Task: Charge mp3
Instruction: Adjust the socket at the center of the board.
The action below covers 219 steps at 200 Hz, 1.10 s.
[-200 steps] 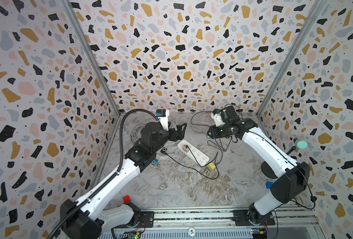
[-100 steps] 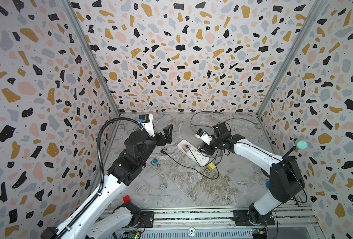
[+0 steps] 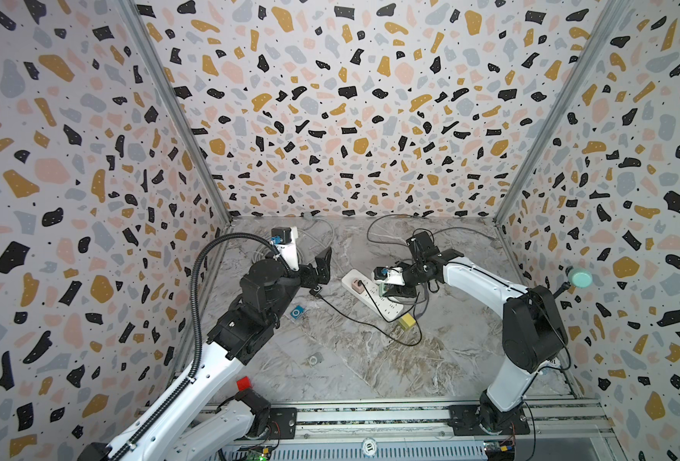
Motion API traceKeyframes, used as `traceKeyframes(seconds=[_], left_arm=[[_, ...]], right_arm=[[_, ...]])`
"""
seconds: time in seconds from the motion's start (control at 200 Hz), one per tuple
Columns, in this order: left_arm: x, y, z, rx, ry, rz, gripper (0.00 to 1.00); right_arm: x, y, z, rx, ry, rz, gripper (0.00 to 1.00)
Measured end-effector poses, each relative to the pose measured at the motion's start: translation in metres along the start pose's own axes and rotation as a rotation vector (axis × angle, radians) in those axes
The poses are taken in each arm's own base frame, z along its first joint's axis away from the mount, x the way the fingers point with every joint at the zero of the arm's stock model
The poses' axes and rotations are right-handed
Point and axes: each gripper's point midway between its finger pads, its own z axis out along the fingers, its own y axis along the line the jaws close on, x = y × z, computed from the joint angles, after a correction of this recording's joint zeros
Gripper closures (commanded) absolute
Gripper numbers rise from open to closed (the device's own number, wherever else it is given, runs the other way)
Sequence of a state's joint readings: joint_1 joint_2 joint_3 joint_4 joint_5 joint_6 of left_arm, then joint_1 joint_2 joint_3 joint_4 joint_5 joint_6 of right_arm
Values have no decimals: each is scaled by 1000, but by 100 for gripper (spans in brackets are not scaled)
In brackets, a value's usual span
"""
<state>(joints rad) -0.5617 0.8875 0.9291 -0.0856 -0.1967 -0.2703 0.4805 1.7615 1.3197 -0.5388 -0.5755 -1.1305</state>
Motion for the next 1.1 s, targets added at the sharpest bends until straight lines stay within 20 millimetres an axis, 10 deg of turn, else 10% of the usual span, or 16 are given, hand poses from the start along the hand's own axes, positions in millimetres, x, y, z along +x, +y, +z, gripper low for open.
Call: traceKeyframes(seconds=[0.521, 0.856, 1.096], left_arm=[[56, 3, 38, 9, 137, 41, 2], [185, 13, 86, -41, 538, -162, 60], [223, 10, 121, -84, 679, -224, 80]], right_arm=[[-7, 14, 24, -115, 58, -221, 100], [4, 32, 30, -168, 90, -205, 100], [9, 32, 29, -165, 98, -198, 100]])
